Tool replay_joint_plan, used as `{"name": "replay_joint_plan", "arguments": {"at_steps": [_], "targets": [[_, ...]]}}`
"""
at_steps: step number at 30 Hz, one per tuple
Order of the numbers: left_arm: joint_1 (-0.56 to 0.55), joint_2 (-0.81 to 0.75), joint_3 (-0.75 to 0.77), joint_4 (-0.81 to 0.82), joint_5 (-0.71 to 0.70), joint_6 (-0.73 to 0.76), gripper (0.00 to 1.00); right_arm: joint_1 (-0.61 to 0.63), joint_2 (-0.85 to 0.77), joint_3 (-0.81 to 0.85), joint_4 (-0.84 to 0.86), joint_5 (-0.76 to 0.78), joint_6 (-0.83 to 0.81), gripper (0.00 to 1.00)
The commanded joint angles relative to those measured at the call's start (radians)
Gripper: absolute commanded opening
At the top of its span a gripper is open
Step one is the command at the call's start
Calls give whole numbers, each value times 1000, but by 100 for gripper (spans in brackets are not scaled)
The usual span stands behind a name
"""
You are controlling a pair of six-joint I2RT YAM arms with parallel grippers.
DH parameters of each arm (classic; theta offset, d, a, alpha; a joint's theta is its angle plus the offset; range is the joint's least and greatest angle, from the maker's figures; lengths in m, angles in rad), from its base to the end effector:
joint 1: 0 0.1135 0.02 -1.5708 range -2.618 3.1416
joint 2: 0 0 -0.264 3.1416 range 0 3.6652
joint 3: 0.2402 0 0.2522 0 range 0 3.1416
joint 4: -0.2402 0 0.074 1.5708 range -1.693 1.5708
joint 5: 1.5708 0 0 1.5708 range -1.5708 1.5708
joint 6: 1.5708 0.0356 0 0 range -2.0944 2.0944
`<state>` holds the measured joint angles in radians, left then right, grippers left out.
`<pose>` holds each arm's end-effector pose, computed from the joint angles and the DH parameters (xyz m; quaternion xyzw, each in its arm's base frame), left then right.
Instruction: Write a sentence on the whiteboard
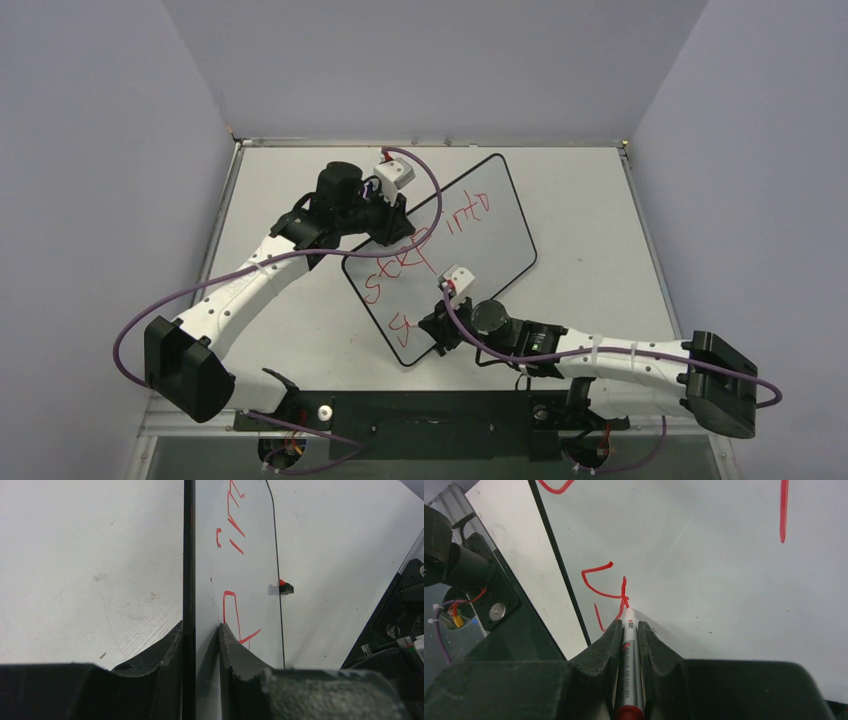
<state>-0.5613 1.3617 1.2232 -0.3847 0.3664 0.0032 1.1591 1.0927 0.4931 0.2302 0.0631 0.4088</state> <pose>0.2548 -0.1753 0.3438 0.3247 0.7924 -0.2871 0.4293 0.0968 0.2161 0.2197 -0.2855 0.7737 0.3805 0.4184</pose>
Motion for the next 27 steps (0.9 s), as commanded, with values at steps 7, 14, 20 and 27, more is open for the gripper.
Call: {"name": "replay_joint_plan", "arguments": {"at_steps": [7, 14, 20, 27], "targets": [[-8, -2, 13, 88, -41, 72, 0, -11, -29, -38, -1, 63, 11, 0], [-8, -2, 12, 86, -43, 72, 0, -23, -37, 31, -40, 90, -25, 0], [-8, -5, 12, 86, -43, 72, 0, -43, -31, 89, -62, 90, -60, 0], [-8, -3, 13, 86, -41, 73, 0, -47, -11, 120, -64, 80, -74, 0]]}}
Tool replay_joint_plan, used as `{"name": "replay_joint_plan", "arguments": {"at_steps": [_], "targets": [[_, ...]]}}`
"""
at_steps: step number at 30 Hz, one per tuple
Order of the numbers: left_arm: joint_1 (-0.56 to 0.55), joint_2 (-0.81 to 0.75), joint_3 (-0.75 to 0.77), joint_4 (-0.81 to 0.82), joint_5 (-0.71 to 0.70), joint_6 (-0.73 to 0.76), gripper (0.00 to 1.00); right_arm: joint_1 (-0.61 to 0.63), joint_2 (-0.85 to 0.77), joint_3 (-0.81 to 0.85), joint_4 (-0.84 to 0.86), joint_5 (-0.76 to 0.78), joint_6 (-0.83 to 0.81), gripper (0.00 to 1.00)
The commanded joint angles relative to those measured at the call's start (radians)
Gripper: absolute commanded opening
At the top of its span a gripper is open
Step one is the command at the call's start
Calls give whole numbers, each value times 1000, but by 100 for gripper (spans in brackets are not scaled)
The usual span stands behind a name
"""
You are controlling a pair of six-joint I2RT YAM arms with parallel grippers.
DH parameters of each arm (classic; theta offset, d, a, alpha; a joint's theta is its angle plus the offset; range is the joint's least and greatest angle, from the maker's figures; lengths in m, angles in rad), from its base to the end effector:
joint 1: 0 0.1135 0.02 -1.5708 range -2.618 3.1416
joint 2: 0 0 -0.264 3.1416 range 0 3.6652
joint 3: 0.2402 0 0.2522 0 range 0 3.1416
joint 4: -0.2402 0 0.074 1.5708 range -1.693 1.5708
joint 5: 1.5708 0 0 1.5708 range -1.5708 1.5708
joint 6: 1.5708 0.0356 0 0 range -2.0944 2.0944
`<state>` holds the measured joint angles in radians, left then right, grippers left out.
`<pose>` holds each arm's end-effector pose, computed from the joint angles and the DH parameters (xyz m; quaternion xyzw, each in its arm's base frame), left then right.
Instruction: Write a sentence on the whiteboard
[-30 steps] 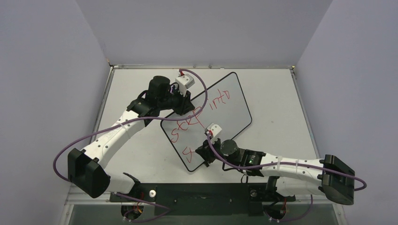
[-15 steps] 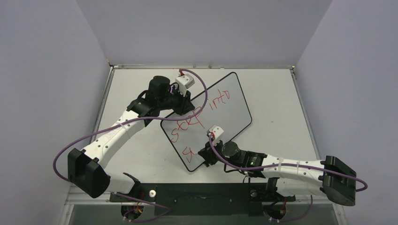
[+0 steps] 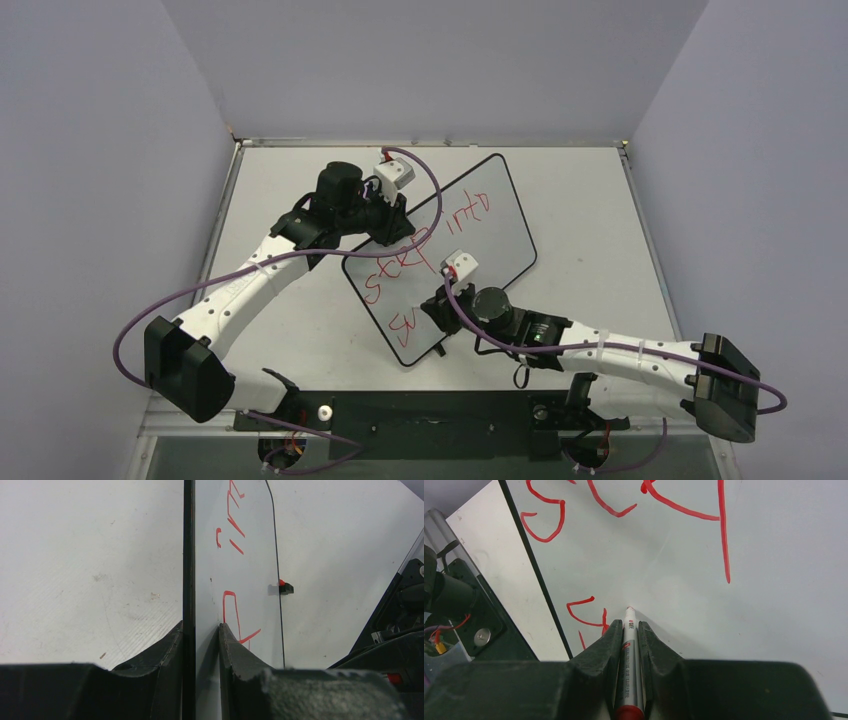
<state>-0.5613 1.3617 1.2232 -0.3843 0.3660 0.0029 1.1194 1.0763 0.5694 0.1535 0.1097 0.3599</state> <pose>0.2548 -0.1753 0.3438 0.3245 0.7924 -0.2871 0.4295 0.1085 0.2148 0.2416 -0.2745 0.7724 0.3516 0.4521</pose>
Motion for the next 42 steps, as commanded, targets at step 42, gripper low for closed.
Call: {"name": "replay_joint_plan", "arguments": {"at_steps": [42], "targets": [[-8, 1, 17, 86, -39, 71, 0, -27, -235, -77, -80, 48, 55, 0]]}}
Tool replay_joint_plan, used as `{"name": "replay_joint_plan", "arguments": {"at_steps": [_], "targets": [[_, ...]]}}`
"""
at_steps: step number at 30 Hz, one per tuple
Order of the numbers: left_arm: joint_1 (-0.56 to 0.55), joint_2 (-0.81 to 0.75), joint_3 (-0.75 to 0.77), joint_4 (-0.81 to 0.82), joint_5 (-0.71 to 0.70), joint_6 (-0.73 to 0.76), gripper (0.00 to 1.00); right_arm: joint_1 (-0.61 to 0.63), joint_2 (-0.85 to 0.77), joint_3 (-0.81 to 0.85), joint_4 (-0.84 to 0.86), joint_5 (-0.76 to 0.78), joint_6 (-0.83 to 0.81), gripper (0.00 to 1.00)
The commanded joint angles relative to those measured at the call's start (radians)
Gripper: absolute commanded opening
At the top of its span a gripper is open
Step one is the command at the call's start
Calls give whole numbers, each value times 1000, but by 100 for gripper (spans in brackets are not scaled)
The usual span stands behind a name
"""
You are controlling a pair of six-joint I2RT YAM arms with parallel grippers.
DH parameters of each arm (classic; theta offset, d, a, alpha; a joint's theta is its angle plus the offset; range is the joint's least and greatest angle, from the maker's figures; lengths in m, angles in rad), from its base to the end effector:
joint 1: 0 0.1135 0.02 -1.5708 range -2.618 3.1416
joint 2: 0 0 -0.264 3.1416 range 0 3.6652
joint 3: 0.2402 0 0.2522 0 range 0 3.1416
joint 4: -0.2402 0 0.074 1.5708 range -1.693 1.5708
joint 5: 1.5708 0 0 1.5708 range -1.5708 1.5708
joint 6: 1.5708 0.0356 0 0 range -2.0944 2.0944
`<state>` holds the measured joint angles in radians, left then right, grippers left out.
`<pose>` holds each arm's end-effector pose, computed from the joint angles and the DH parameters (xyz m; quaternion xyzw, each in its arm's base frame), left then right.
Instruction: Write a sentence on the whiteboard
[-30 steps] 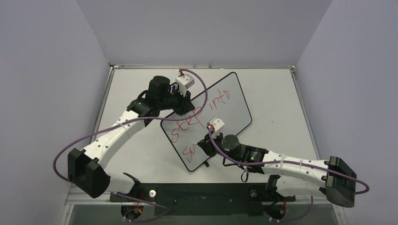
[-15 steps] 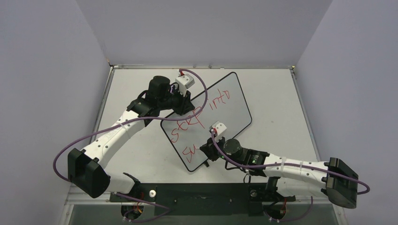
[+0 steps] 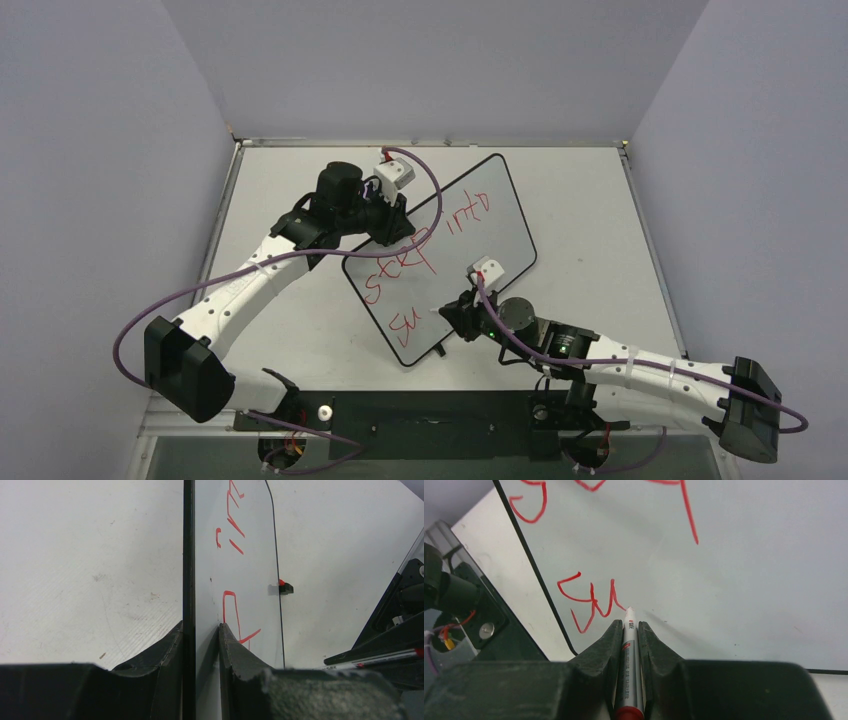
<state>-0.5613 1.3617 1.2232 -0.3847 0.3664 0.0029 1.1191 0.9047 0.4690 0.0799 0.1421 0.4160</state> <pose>0.2548 -0.1753 0.3438 0.3245 0.7924 -0.2872 0.4293 0.0947 0.1837 0.2340 -0.2440 0.7829 0.3534 0.4502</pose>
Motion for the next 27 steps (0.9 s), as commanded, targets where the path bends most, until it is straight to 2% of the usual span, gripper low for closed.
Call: {"name": "replay_joint_plan", "arguments": {"at_steps": [1, 13, 27], "targets": [[-8, 1, 16, 86, -40, 71, 0, -31, -70, 31, -10, 12, -8, 0], [-8, -2, 15, 86, -41, 72, 0, -98, -7, 64, 25, -25, -37, 0], [-8, -12, 10, 87, -45, 74, 0, -115, 70, 83, 89, -58, -40, 0]]}}
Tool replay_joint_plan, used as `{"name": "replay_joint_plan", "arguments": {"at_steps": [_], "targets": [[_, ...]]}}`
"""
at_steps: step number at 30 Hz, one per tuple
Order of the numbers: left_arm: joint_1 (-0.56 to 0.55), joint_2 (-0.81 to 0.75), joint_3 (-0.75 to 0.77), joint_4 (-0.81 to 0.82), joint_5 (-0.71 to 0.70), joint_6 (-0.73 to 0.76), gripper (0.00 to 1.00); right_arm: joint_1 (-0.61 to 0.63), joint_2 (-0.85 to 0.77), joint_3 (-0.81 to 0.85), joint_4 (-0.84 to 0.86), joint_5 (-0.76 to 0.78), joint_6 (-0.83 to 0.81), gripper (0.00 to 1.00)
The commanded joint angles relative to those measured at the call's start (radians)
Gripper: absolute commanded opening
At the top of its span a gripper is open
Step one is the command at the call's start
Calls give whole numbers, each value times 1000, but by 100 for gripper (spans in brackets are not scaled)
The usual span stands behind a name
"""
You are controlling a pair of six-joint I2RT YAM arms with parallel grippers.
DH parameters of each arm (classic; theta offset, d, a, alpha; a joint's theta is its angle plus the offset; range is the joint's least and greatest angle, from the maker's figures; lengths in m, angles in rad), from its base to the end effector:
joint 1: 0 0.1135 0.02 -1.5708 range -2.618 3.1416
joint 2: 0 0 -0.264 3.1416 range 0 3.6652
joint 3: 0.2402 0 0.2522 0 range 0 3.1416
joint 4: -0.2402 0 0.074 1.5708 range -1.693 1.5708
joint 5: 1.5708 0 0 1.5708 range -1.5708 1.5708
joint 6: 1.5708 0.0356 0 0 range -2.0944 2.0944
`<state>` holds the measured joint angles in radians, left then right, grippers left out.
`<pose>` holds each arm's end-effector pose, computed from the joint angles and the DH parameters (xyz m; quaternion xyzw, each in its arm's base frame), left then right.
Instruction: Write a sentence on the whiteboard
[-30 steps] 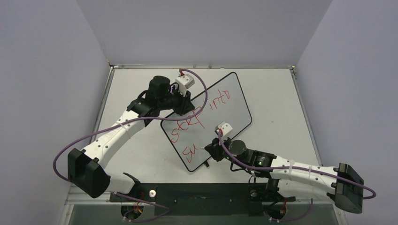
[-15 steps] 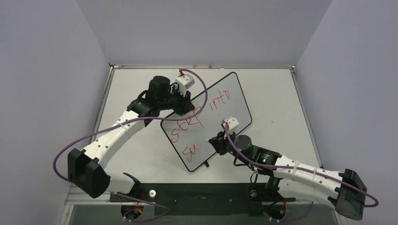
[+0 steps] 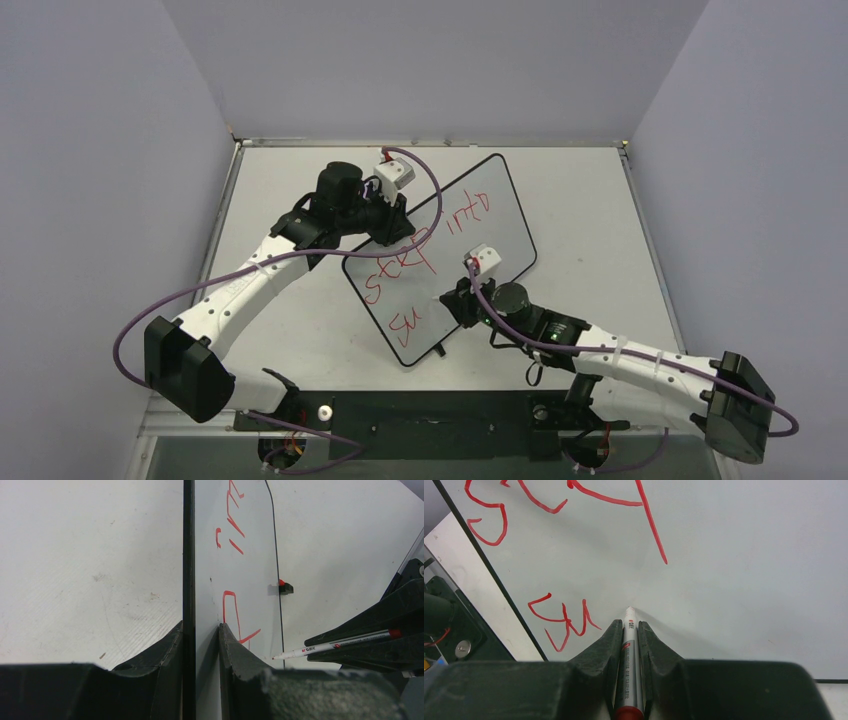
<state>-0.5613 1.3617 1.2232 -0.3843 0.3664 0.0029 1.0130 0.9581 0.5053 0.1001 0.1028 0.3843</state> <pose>0.2548 -0.1753 0.3438 0.3245 0.7923 -0.2872 0.4295 0.1182 0.1825 0.2385 -0.2253 0.7881 0.3352 0.4646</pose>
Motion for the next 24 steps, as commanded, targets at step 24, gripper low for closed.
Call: {"name": "replay_joint_plan", "arguments": {"at_steps": [24], "targets": [[-8, -3, 12, 84, -47, 73, 0, -7, 88, -28, 148, -81, 41, 0]]}}
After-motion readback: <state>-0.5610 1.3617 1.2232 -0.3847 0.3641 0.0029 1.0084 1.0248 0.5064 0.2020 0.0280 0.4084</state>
